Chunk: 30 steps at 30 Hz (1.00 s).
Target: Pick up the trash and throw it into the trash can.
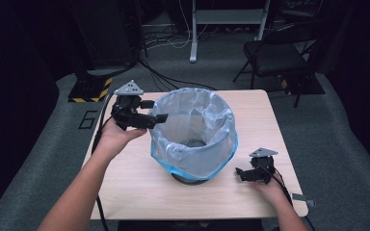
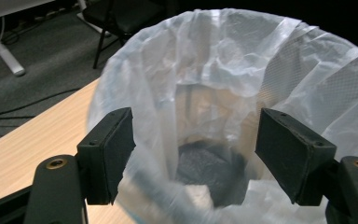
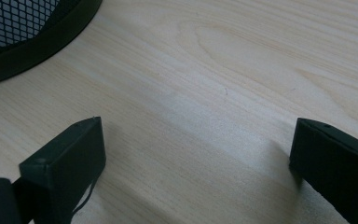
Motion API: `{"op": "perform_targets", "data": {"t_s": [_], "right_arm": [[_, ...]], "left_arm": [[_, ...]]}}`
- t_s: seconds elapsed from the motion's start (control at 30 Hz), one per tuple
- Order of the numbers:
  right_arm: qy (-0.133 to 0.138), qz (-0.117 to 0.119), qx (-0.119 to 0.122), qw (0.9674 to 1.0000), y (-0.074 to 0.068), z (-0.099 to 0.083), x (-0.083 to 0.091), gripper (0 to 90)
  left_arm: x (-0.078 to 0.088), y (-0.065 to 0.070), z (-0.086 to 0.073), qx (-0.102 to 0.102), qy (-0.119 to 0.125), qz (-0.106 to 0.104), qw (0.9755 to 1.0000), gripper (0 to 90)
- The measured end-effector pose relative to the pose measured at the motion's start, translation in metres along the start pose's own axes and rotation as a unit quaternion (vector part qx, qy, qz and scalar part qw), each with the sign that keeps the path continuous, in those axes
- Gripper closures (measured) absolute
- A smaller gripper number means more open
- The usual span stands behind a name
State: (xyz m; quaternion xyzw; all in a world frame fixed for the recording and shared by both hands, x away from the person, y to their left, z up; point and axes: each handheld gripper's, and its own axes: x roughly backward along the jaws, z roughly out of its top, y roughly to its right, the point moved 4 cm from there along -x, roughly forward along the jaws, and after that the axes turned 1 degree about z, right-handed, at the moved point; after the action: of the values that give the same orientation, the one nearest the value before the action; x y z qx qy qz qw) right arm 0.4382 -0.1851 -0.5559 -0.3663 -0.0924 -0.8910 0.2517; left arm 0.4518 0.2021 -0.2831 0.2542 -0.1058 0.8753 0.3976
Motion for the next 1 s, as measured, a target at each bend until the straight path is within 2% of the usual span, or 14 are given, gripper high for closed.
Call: {"op": "perform_targets", "data": {"t_s": [0.33, 0.47, 0.6, 0.77, 1.0], "right_arm": [[0.0, 0.0, 0.0, 1.0, 0.0, 0.0, 0.0, 2.6], [0.0, 0.0, 0.0, 1.0, 0.0, 0.0, 0.0, 2.6], [0.0, 0.0, 0.0, 1.0, 0.0, 0.0, 0.0, 2.6], [0.001, 0.001, 0.0, 1.0, 0.0, 0.0, 0.0, 2.6], [0.0, 0.0, 0.0, 1.0, 0.0, 0.0, 0.0, 2.6]], "left_arm": [[0.026, -0.025, -0.023, 0.02, 0.018, 0.022, 0.9994, 28.6], [0.032, -0.031, -0.035, 0.021, 0.021, 0.03, 0.9991, 28.9], [0.033, -0.039, -0.051, 0.031, 0.029, 0.032, 0.9986, 29.3], [0.031, -0.047, -0.071, 0.037, 0.018, 0.036, 0.9985, 30.4], [0.028, -0.052, -0.095, 0.035, 0.016, 0.043, 0.9983, 31.4]]}}
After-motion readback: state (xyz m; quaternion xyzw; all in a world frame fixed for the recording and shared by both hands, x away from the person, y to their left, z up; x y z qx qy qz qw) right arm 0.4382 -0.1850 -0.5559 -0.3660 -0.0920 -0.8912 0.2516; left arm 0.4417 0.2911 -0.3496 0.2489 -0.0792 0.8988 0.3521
